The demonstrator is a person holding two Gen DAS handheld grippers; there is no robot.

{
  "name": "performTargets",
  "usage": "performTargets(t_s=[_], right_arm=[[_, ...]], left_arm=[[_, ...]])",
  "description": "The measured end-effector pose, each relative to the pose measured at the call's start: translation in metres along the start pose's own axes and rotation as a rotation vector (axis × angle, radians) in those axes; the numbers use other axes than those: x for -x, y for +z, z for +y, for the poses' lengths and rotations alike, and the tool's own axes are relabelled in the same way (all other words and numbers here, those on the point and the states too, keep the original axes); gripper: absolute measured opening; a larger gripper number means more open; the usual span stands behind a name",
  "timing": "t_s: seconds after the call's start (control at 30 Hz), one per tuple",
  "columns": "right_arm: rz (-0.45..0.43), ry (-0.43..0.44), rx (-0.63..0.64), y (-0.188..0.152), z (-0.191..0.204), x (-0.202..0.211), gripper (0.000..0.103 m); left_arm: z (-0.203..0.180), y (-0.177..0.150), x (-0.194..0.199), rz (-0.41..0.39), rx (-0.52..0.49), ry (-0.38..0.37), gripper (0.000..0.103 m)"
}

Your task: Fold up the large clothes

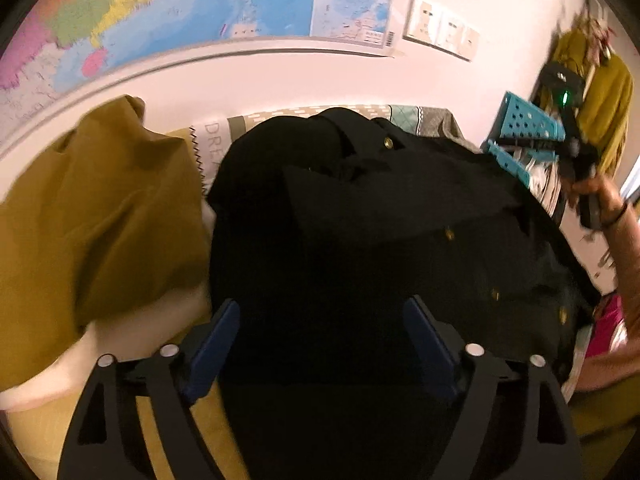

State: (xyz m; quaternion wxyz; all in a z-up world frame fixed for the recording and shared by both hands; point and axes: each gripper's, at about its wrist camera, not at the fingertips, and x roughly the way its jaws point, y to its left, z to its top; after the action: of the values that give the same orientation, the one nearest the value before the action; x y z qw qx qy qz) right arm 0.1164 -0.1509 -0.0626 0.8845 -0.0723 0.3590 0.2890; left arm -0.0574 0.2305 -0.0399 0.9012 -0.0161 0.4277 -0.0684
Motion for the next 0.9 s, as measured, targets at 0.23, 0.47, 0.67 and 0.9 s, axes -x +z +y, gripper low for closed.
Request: performTargets(t_s=[0.23,0.47,0.67,0.9], right_arm=[[-0.008,0.297,0.421,-0.018,0.169,-0.007,0.074],[0.055,0.345,0.577,-0.029,0.27,-0.063,0.055],[0.061,0.387,0.545,-0.029,0.261,-0.053,0.019],[0.176,0.376,0.515,-0.052,0.253,-0.045,0.059]], left_arm=[[-0.012,-0.051,0.032,0.0,-0.067,0.013,0.09],[0.007,-0.1,0.057,0.019,0.044,-0.019,0.091],[0.008,-0.133,0.077,0.009,0.019,0.009,0.065],[0.056,-0.144,0.087,0.006,0.177,0.088,0.013]])
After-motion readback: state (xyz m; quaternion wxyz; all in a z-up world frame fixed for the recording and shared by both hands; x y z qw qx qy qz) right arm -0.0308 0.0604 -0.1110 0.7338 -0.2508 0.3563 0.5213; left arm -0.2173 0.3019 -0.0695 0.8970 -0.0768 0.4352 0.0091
